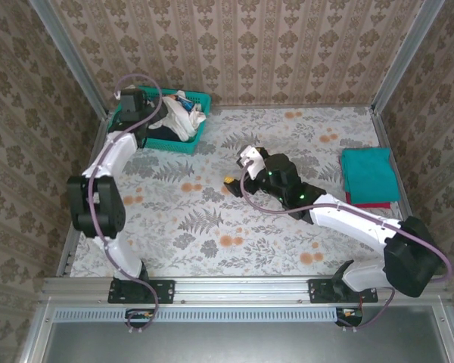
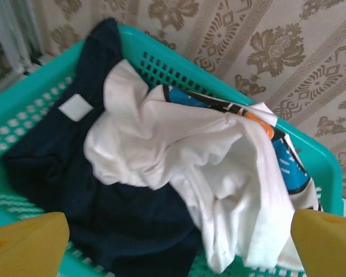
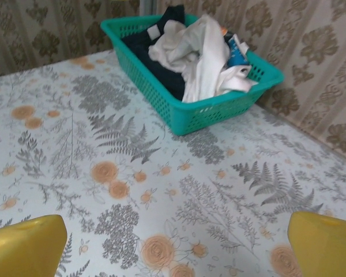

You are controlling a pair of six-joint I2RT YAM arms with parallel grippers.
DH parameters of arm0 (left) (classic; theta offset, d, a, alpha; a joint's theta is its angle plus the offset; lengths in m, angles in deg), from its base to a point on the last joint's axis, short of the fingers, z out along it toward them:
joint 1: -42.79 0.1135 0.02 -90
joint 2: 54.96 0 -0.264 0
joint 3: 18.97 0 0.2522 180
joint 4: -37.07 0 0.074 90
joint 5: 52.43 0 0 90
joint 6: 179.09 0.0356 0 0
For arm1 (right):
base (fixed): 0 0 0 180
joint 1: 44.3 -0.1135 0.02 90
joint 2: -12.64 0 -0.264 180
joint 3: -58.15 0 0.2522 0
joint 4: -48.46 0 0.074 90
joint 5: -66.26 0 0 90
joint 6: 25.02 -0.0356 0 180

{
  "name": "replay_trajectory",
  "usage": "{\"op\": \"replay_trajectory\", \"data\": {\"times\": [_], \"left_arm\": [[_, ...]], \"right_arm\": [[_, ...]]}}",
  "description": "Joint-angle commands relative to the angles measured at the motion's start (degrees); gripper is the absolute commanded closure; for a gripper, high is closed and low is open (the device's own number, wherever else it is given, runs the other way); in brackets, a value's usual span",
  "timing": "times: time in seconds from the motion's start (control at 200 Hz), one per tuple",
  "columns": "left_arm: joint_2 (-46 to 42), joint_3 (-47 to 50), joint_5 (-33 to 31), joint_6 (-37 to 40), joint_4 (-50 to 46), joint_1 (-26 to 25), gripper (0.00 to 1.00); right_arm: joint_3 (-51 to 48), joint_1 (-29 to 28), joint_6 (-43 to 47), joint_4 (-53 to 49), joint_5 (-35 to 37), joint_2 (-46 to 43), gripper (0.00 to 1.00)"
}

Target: Fold and stack the t-shirts

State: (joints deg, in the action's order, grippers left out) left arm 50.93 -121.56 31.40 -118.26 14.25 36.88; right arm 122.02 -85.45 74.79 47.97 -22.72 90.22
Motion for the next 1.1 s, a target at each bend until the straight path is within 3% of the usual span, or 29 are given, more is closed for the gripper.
{"op": "replay_trajectory", "data": {"times": [0.0, 0.185, 0.225, 0.315, 0.385, 0.455, 0.615, 0.865, 1.095], "left_arm": [[5.69, -8.20, 5.06, -5.63, -5.58, 0.37, 0.00], [16.85, -21.59, 8.11, -9.50, -9.43, 0.38, 0.00], [18.83, -24.00, 8.31, -9.99, -9.87, 0.42, 0.05], [23.13, -29.82, 10.32, -10.21, -12.00, 0.42, 0.32], [24.70, -32.42, 12.68, -10.20, -12.72, 0.30, 0.73], [23.48, -31.48, 13.47, -9.48, -11.68, -0.09, 1.00], [13.41, -20.62, 13.36, -8.07, -6.09, -1.02, 1.00], [-11.15, 4.77, 11.45, -9.01, 3.42, -3.24, 1.00], [-30.17, 16.32, 5.77, -9.49, 0.52, -7.14, 1.00]], "right_arm": [[2.45, -0.99, 1.57, -2.70, -0.31, 1.03, 0.00], [2.62, -1.39, 1.30, -3.74, -0.03, 0.82, 0.00], [2.51, -1.39, 1.15, -3.91, -0.01, 0.66, 0.00], [2.38, -1.41, 0.54, -4.12, 0.11, 0.47, 0.00], [2.45, -1.45, 0.01, -4.35, 0.13, 0.52, 0.00], [2.32, -1.46, -0.38, -4.55, 0.17, 0.64, 0.00], [2.20, -1.48, -0.93, -4.18, 0.38, 1.06, 0.00], [4.96, -1.48, -2.60, -1.13, 1.22, 6.42, 0.00], [12.15, -1.69, -6.37, 3.26, -1.02, 14.64, 0.00]]}}
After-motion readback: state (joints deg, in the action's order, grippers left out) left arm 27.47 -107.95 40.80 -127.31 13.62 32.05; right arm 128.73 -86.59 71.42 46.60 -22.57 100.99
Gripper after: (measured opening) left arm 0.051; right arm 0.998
